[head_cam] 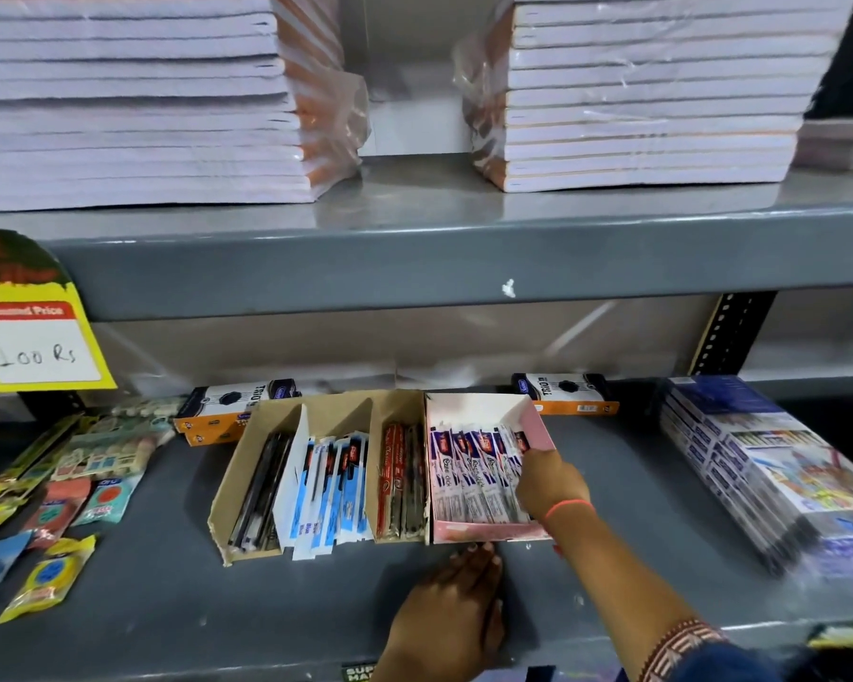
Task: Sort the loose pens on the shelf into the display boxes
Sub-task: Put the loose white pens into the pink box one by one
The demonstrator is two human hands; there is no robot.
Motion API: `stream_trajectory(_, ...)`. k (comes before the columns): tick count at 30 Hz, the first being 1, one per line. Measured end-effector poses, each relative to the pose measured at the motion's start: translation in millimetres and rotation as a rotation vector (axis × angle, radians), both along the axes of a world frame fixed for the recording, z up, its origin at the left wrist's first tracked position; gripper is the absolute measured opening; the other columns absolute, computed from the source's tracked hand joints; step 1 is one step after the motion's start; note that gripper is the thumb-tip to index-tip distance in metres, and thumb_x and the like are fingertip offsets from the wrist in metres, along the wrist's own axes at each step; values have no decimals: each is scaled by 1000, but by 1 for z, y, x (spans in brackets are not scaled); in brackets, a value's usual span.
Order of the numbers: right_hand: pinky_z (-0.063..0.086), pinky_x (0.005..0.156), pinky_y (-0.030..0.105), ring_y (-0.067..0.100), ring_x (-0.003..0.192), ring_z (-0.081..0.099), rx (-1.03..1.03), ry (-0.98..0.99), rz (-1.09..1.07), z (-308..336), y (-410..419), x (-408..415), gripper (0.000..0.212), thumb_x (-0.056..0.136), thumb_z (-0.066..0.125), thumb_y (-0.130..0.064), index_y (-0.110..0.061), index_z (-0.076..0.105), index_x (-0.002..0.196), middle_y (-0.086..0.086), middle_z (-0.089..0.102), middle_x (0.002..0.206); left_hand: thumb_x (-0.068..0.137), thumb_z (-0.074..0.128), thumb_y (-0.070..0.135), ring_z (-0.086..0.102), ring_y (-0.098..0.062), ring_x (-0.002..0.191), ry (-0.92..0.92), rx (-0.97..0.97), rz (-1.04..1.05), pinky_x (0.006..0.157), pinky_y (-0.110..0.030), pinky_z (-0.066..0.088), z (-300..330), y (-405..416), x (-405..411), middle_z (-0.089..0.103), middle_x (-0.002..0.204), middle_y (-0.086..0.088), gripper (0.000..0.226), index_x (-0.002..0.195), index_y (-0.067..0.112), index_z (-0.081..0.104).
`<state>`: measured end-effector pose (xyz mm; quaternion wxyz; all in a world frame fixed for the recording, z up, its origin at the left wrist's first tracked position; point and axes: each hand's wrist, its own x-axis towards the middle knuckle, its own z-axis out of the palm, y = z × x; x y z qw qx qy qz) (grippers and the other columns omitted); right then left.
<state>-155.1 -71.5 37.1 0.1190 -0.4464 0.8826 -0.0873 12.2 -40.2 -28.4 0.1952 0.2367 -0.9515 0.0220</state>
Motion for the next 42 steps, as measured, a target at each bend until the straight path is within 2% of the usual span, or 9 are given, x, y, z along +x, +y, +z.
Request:
stream_trajectory(12,50,96,39,32,116,60,47,-132,-41,-2,-7,-3,33,95,37,-2,2,52,125,19,61,126,44,82,54,69,3,85,1,-6,12,74,-9,51,1,-2,1,75,94,15,49,88,31,78)
stream_trajectory(17,51,91,38,35,108,61,-64,-210,-119,3,-9,-9,33,89,38,2,4,57,115,20,63,118,38,84,52,70,2,82,18,11,26,67,-10,52,2,-3,0,75,92,14,51,84,29,78)
stream_trajectory(21,52,81,36,37,94,62,-148,-211,-126,15,-9,-16,33,84,40,3,4,56,113,21,64,101,39,84,52,69,3,82,17,15,27,67,-10,52,2,-2,0,75,92,15,51,84,30,78)
stream_trajectory(25,49,83,35,38,100,62,-241,-149,-96,29,-4,-26,30,86,42,-4,-2,64,106,22,63,113,40,83,53,69,4,83,20,16,18,69,-9,52,0,-2,0,75,92,16,51,85,31,78)
stream_trajectory(27,45,77,31,37,97,63,-317,-174,-90,34,0,-29,28,87,45,-11,-13,70,101,19,65,109,40,82,55,69,5,84,19,20,18,70,-9,51,0,-2,0,75,92,17,51,86,32,78)
stream_trajectory(30,47,68,27,34,82,64,-491,-301,-56,34,2,-34,28,85,49,-4,-10,73,98,19,69,90,42,81,56,68,6,85,14,28,21,71,-8,51,-1,-3,-1,74,94,19,50,87,34,77)
stream_trajectory(33,53,47,21,23,61,57,-568,-702,-83,30,0,-37,32,85,43,5,-8,72,77,15,65,82,44,80,56,68,5,87,12,45,22,71,-8,51,-4,-4,0,74,96,19,50,89,33,77)
stream_trajectory(36,49,55,24,23,69,54,-536,-897,-102,22,-8,-38,36,88,43,2,-14,66,66,16,62,90,48,80,54,68,3,90,14,49,19,74,-9,51,-6,-4,0,73,99,17,49,92,32,77)
stream_trajectory(42,39,52,24,16,58,43,-365,-710,-36,12,-28,-40,42,86,37,12,-17,55,61,14,57,93,47,80,55,68,2,89,-2,38,19,74,-10,51,-3,-2,0,74,99,17,50,91,32,77)
